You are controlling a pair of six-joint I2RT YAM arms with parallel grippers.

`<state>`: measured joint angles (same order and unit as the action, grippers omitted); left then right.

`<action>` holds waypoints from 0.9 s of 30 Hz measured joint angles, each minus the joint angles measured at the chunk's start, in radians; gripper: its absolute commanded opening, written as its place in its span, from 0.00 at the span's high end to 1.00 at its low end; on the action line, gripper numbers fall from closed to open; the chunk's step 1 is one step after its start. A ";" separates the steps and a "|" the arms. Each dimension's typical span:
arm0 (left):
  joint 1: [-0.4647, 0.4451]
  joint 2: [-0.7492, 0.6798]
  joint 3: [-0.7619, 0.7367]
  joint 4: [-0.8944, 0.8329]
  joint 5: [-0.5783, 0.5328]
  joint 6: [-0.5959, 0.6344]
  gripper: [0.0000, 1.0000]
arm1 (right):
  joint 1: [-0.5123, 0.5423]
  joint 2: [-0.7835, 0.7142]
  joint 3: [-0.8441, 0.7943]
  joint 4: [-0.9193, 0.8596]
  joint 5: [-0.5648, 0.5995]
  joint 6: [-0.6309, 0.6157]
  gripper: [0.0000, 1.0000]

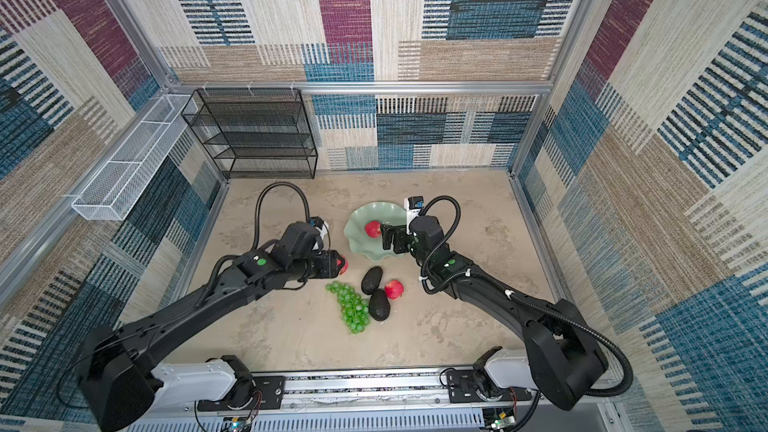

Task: Place and organize the fake fruits in the fruit bowl
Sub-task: 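Place the apple in the bowl with the left gripper while the right reaches another apple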

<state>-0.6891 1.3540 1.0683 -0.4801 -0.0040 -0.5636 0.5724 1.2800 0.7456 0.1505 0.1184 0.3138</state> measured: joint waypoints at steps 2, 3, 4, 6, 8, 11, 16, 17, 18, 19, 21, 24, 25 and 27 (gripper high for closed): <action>0.002 0.111 0.100 0.023 0.002 0.043 0.46 | -0.003 -0.050 -0.031 -0.002 0.016 0.004 0.00; 0.003 0.171 0.151 0.027 0.006 0.061 0.47 | -0.003 -0.077 -0.049 -0.009 0.024 0.008 0.00; 0.003 0.229 0.204 0.026 0.010 0.078 0.48 | -0.003 -0.098 -0.063 -0.015 0.027 0.012 0.00; 0.005 0.353 0.314 0.025 0.011 0.108 0.49 | -0.005 -0.144 -0.095 -0.036 0.045 0.023 0.00; 0.006 0.455 0.404 0.006 0.013 0.131 0.50 | -0.005 -0.182 -0.121 -0.058 0.058 0.027 0.00; 0.006 0.566 0.489 -0.013 0.019 0.152 0.50 | -0.005 -0.231 -0.151 -0.092 0.076 0.041 0.00; 0.013 0.684 0.574 -0.052 0.037 0.165 0.49 | -0.005 -0.282 -0.192 -0.130 0.092 0.051 0.00; 0.013 0.701 0.586 -0.058 0.041 0.166 0.49 | -0.005 -0.286 -0.200 -0.135 0.094 0.051 0.00; 0.013 0.711 0.594 -0.059 0.046 0.166 0.48 | -0.005 -0.288 -0.204 -0.140 0.094 0.054 0.00; 0.013 0.722 0.602 -0.060 0.059 0.166 0.48 | -0.005 -0.289 -0.211 -0.143 0.094 0.056 0.00; 0.015 0.742 0.616 -0.065 0.063 0.166 0.46 | -0.005 -0.289 -0.221 -0.153 0.093 0.065 0.00; 0.016 0.774 0.641 -0.088 0.064 0.166 0.39 | -0.005 -0.281 -0.231 -0.158 0.081 0.076 0.00; 0.018 0.782 0.647 -0.094 0.068 0.165 0.36 | -0.006 -0.276 -0.234 -0.158 0.066 0.078 0.01; 0.020 0.791 0.654 -0.102 0.077 0.165 0.32 | -0.007 -0.263 -0.238 -0.159 0.041 0.078 0.03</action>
<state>-0.6689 2.1448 1.7222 -0.5819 0.0731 -0.3985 0.5652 1.0172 0.5076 -0.0086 0.1593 0.3916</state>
